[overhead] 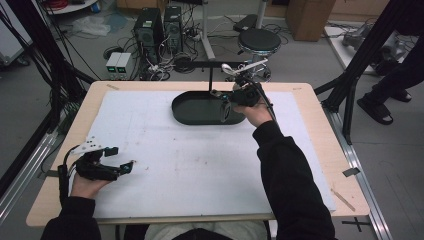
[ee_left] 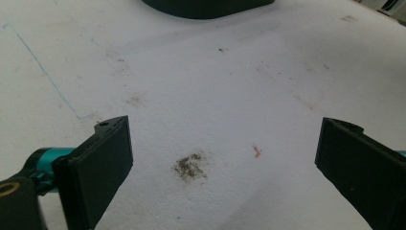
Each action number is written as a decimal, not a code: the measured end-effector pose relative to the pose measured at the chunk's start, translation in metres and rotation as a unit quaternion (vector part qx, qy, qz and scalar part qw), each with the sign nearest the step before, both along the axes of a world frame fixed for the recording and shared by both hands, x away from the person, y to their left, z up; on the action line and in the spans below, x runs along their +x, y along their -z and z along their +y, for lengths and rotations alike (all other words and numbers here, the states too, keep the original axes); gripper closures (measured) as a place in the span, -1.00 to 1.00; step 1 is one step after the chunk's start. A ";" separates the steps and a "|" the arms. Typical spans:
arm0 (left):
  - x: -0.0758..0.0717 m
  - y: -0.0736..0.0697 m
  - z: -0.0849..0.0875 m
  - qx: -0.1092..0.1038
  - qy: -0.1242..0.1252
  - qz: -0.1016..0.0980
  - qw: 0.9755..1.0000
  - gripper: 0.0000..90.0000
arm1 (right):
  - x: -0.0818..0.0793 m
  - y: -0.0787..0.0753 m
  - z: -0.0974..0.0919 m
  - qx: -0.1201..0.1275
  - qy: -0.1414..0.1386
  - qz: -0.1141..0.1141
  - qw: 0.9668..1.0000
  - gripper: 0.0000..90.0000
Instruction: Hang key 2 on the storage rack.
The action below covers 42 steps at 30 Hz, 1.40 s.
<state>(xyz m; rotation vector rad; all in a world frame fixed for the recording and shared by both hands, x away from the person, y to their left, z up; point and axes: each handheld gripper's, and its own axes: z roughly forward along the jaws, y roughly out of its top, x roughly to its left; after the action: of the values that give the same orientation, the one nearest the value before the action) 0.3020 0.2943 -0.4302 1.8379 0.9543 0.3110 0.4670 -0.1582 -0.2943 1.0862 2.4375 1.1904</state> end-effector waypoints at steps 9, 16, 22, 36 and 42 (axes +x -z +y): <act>0.000 0.000 0.000 0.000 0.000 0.000 1.000 -0.86 | 0.012 -0.007 0.003 0.004 0.008 -0.008 1.000 0.84; 0.000 0.000 0.000 -0.001 0.000 0.000 1.000 -0.86 | 0.020 -0.011 0.008 0.007 0.007 -0.013 1.000 0.84; 0.000 0.000 0.000 -0.001 0.000 -0.001 1.000 -0.87 | 0.026 -0.024 0.016 0.010 0.007 -0.024 1.000 0.84; 0.000 0.000 0.001 -0.002 0.001 0.000 1.000 -0.87 | 0.051 -0.026 0.039 0.018 0.037 -0.042 0.998 0.84; -0.001 0.000 0.001 -0.003 0.001 -0.001 1.000 -0.86 | 0.058 -0.012 0.053 -0.018 0.058 -0.024 0.998 0.84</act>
<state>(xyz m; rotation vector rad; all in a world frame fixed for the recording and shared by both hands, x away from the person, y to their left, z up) 0.3012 0.2953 -0.4301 1.8331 0.9519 0.3083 0.5248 -0.1052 -0.2823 1.1571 2.3163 1.1198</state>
